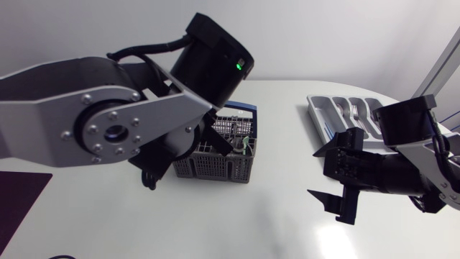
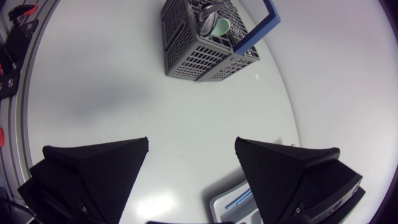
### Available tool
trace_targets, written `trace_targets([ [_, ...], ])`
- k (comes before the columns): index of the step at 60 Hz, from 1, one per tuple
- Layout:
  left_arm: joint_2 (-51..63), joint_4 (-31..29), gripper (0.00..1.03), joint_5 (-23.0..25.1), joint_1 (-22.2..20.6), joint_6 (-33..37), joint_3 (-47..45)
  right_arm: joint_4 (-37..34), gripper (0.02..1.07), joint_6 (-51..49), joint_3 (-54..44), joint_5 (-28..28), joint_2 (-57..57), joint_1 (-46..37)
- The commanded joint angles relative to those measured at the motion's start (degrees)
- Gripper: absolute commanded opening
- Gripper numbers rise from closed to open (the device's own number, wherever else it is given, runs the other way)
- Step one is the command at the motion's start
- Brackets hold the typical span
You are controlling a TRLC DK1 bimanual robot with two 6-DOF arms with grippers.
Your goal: Unload the cutlery basket into the drawer organizer.
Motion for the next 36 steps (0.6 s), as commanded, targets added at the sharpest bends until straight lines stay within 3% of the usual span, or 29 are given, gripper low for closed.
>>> trace_targets([
  [1, -2.9, 1.1, 0.04, -1.1, -0.5, 1.6, -1.5, 0.7, 1.02, 3.1, 1.6, 0.4, 0.0, 1.4],
  [7, -5.3, 2.7, 0.04, -1.0, -0.5, 1.5, -2.0, 1.0, 1.02, 5.5, 2.7, -0.2, 0.0, 2.2],
  [18, -9.3, 2.8, 0.04, 4.4, 0.4, -0.2, -2.9, 1.6, 1.02, 10.7, 4.9, -4.4, -0.1, 2.3],
  [36, -13.7, -1.2, 0.04, 18.5, 5.0, -7.5, -3.9, -0.4, 1.02, 17.7, 8.7, -11.3, -0.2, 3.6],
])
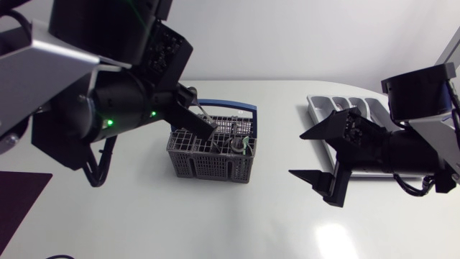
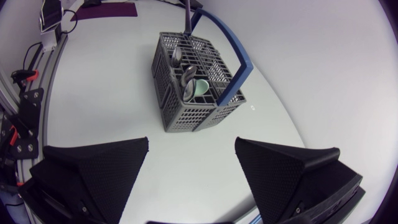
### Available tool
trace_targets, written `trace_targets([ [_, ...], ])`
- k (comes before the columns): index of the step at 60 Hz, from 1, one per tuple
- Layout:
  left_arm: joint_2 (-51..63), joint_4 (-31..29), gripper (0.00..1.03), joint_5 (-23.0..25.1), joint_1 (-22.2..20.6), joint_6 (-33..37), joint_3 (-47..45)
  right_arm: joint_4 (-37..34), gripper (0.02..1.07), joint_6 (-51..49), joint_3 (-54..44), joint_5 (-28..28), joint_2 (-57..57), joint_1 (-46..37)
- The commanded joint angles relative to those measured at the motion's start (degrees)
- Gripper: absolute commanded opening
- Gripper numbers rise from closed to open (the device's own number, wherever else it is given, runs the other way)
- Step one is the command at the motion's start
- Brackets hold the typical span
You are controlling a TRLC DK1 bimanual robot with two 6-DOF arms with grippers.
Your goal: Unload the cutlery basket into the drawer organizer.
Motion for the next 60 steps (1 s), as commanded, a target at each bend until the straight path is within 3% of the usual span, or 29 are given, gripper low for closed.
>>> trace_targets([
  [1, -0.6, -1.7, 0.04, 3.6, 1.4, -3.7, -0.8, -1.0, 1.02, 3.7, 2.1, -0.9, -0.2, 1.5],
  [17, 3.0, -7.5, 0.04, 20.5, 6.1, -11.0, 2.2, -1.4, 0.96, 10.2, 5.3, -2.5, -0.3, 5.8],
  [37, 8.4, -11.4, 0.04, 34.5, 10.4, -15.9, 7.2, -0.9, 0.78, 14.3, 8.5, -2.6, 5.1, 11.7],
  [43, 9.6, -12.1, 0.04, 35.9, 10.5, -16.5, 8.7, 0.1, 0.77, 15.6, 9.6, -2.6, 7.6, 12.9],
  [60, 12.0, -12.6, 0.04, 36.2, 9.9, -16.8, 11.1, 1.2, 0.55, 17.7, 13.2, -2.6, 13.2, 14.7],
])
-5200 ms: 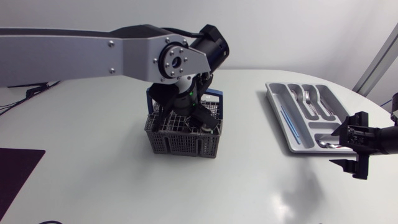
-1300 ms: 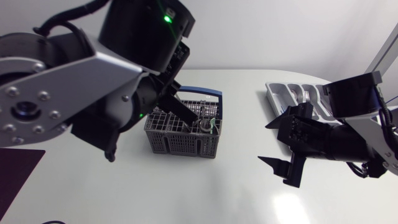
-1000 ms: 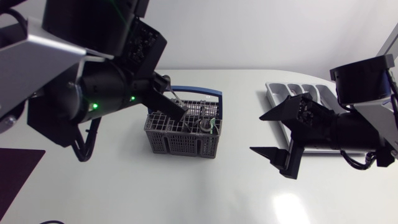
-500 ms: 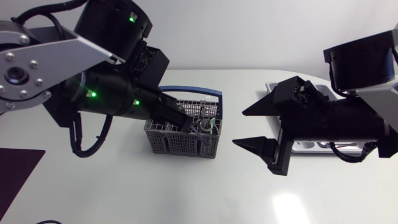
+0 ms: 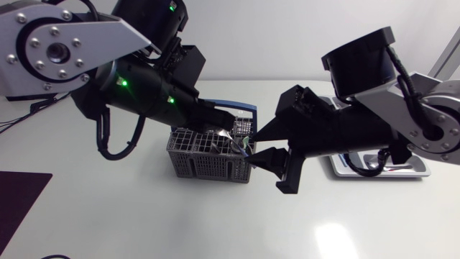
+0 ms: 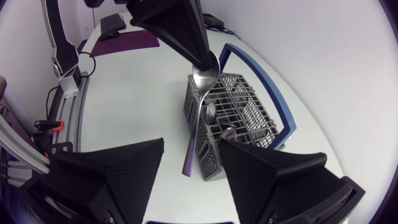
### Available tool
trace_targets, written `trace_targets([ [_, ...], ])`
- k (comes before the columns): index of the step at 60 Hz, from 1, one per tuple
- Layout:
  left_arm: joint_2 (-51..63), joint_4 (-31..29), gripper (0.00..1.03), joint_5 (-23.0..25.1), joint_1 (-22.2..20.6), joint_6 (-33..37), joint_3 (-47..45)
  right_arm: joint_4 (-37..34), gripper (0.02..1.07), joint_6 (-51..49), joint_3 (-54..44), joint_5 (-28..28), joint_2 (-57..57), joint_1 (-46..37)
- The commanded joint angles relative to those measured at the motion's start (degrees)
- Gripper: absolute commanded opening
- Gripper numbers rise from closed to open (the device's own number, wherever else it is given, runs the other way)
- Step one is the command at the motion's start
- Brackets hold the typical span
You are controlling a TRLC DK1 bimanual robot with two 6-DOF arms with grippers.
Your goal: Unload the cutlery basket into the drawer organizer.
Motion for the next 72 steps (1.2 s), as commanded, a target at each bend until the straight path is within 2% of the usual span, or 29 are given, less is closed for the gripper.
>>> trace_targets([
  [1, 1.4, -0.5, 0.04, 0.8, -0.1, -1.1, 2.2, 0.5, 0.54, 2.1, 2.0, -0.4, 1.8, 0.9],
  [9, 2.0, -0.5, 0.04, 0.9, -0.5, -1.1, 2.8, 0.4, 0.51, 2.9, 3.4, -0.4, 3.3, 1.4],
  [12, 2.2, -0.5, 0.04, 1.0, -0.6, -1.1, 2.8, 0.4, 0.46, 3.1, 3.7, -0.4, 3.8, 1.8],
  [20, 2.4, -0.5, 0.04, 1.3, -1.0, -1.3, 3.1, 0.0, 0.46, 3.6, 4.9, -0.4, 5.1, 2.3],
  [26, 2.4, -0.5, 0.04, 1.8, -1.3, -1.6, 3.2, -0.2, 0.38, 3.8, 5.8, -0.3, 6.4, 2.4],
  [30, 2.2, -0.5, 0.04, 1.9, -1.4, -1.7, 3.1, -0.3, 0.37, 3.9, 6.3, -0.2, 7.3, 2.4],
  [33, 2.2, -0.5, 0.04, 2.0, -1.4, -1.7, 3.2, -0.4, 0.29, 3.9, 6.6, -0.1, 7.8, 2.4],
  [43, 1.9, -0.6, 0.04, 2.0, -1.6, -1.7, 3.1, -0.7, 0.16, 3.9, 7.1, -0.1, 8.7, 2.3],
  [57, 1.6, -0.8, 0.04, 2.0, -1.8, -1.7, 3.1, -2.2, 0.08, 3.7, 7.6, -0.5, 9.3, 2.4],
  [66, 0.8, -0.8, 0.04, 2.1, -1.7, -1.8, 3.1, -2.9, 0.08, 3.5, 7.5, -1.3, 9.5, 2.4],
  [72, 0.3, -0.8, 0.09, 2.6, -1.4, -1.9, 3.4, -3.4, 0.08, 3.5, 7.5, -1.4, 9.5, 2.4],
])
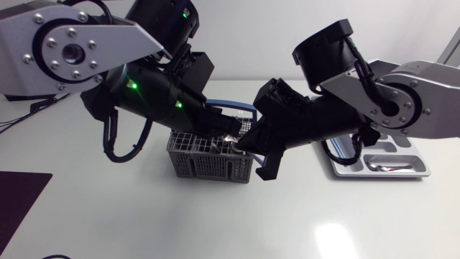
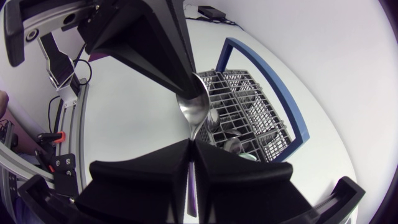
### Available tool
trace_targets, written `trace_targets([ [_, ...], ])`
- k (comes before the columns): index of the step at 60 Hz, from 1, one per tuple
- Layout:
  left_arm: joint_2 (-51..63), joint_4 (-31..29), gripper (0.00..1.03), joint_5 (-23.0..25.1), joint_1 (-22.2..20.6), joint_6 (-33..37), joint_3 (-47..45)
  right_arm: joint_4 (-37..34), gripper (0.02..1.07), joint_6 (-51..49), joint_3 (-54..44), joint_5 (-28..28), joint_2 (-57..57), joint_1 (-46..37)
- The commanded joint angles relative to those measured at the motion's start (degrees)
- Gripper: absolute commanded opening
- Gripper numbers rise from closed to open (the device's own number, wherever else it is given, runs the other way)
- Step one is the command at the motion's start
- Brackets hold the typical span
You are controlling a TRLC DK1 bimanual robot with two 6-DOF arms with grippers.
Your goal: Unload the cutlery basket into the drawer organizer.
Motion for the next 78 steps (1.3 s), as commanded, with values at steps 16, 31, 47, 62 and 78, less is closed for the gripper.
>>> trace_targets([
  [16, -2.4, -0.7, 0.59, 3.8, 2.6, -1.6, 4.8, -2.4, 0.08, -0.7, 0.6, -1.9, 1.3, 0.5],
  [31, -1.1, -4.2, 0.99, 5.0, 5.7, -2.5, 6.6, -4.1, 0.08, -2.5, -0.2, -3.6, 0.0, -2.4],
  [47, -1.7, -4.2, 0.99, 4.8, 8.2, -3.3, 7.1, -7.7, 0.08, -6.6, -1.5, -6.1, -2.9, -9.4],
  [62, -1.4, -11.0, 0.99, 3.0, 9.2, -3.2, 9.0, -13.6, 0.08, -14.2, -2.0, -10.1, -4.9, -20.9],
  [78, 0.3, -15.5, 0.99, 1.5, 9.3, -7.5, 8.6, -20.4, 0.08, -23.2, -1.0, -12.9, -5.7, -32.5],
])
